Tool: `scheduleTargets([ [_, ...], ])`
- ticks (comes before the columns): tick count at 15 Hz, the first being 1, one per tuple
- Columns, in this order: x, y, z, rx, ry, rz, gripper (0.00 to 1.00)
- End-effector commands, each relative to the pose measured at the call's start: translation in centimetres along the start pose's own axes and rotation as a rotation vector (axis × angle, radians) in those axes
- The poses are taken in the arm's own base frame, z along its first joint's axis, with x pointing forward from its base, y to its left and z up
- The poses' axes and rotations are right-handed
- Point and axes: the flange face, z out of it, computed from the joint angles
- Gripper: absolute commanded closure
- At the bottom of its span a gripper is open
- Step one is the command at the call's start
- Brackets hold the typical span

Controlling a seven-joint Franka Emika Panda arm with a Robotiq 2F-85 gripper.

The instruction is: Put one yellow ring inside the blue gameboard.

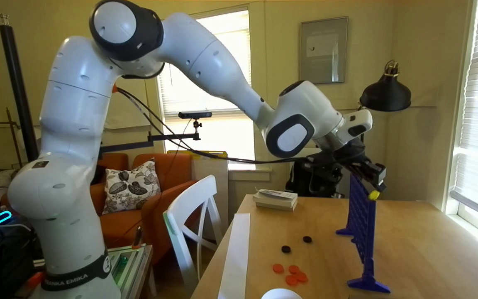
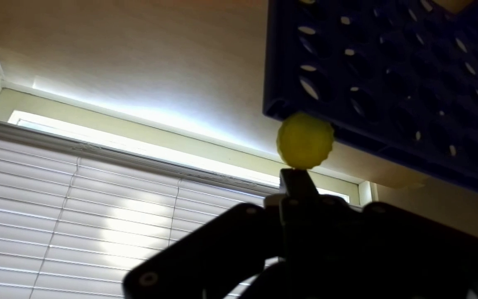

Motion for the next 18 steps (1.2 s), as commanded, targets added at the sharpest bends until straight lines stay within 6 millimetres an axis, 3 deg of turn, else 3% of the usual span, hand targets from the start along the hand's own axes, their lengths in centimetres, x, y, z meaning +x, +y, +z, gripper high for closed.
scheduleTargets([
  [1,-0.15,-0.11,-0.92,0.015,-0.024,-0.015,1.0],
  [18,-0.67,-0.39,-1.58,0.023,-0.049,-0.021,1.0],
])
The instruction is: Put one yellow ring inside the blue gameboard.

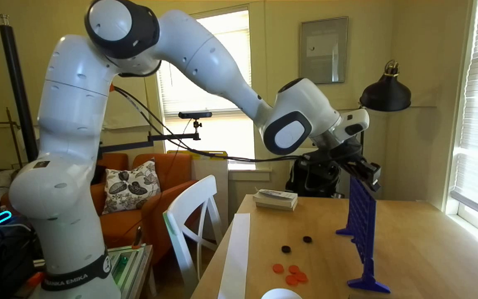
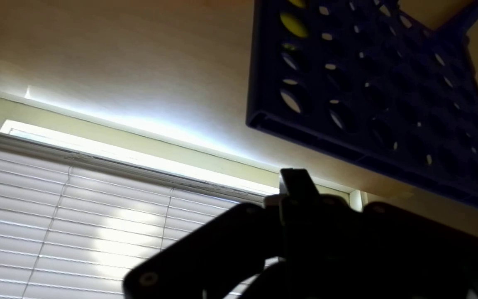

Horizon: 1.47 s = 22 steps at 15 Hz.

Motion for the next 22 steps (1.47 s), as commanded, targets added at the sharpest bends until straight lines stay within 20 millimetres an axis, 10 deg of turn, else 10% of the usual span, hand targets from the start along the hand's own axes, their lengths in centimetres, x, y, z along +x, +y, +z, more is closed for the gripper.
scheduleTargets([
  [1,-0.4,0.1,-1.2,0.005,-0.01,-0.014,1.0],
  [7,-0.4,-1.4,-4.4,0.045,0.007,-0.035,1.0],
  [8,-0.8,-1.7,-5.0,0.057,-0.002,-0.029,0.74],
  [19,-3.3,-2.2,-9.9,0.084,-0.176,-0.048,0.04],
  [22,-4.3,-3.9,-11.4,0.119,-0.223,-0.066,0.0],
])
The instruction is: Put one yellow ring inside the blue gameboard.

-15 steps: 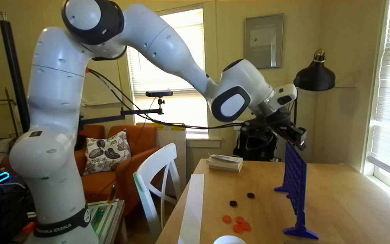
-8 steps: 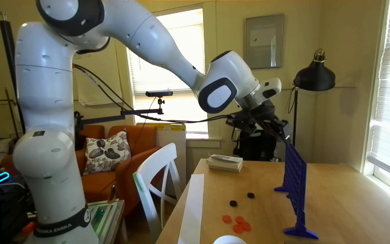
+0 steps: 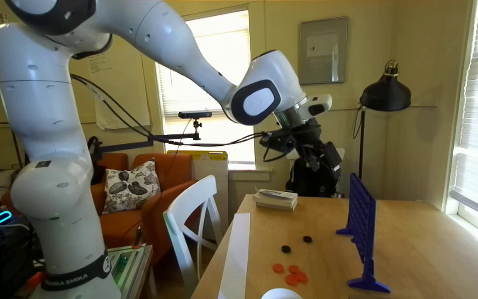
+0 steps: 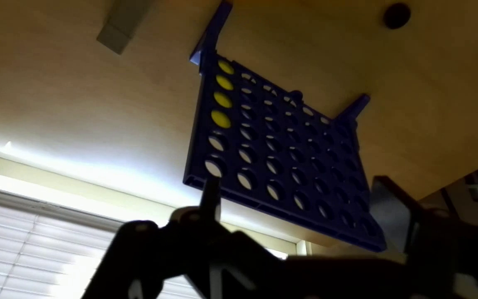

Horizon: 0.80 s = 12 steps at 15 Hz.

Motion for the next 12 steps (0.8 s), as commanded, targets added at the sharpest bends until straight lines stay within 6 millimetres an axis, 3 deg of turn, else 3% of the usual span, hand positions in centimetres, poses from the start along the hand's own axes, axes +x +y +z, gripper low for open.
scheduleTargets([
  [1,-2.1,-2.1,-1.9,0.043,-0.058,-0.011,0.0],
  [6,-3.9,-4.1,-2.4,0.098,-0.18,0.012,0.0],
  [12,-5.3,-3.5,-3.0,0.076,-0.271,0.069,0.0],
])
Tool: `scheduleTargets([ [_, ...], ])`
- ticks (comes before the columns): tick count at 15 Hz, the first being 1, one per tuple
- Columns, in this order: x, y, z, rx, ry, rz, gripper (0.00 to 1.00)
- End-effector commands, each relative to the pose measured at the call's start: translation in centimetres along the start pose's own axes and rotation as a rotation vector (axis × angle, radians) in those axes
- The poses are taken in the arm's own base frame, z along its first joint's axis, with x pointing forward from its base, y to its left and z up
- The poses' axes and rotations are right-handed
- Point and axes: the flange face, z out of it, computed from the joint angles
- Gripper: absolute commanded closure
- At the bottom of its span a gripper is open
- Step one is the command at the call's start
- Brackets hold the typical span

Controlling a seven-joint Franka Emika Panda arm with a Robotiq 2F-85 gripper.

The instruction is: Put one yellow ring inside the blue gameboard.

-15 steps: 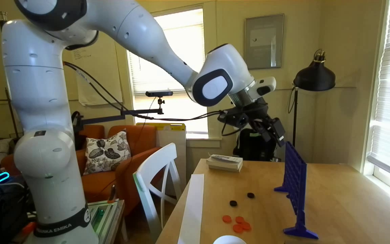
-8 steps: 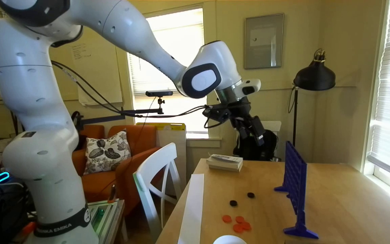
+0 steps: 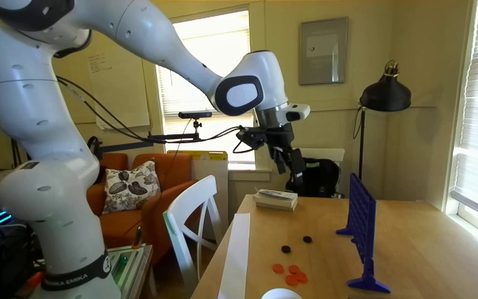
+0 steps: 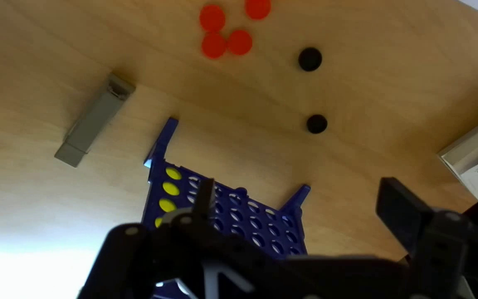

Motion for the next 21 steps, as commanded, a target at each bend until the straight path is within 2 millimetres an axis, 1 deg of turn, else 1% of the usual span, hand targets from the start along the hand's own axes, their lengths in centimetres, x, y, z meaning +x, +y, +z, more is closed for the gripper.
scheduleTargets([
  [1,-1.6,0.4,-0.8,-0.006,-0.045,0.053,0.0],
  [8,-2.9,0.9,-0.3,-0.001,-0.08,0.065,0.0],
  [9,-2.0,1.0,0.1,-0.002,-0.079,0.054,0.0],
  [21,-2.1,0.9,0.2,-0.003,-0.082,0.053,0.0],
])
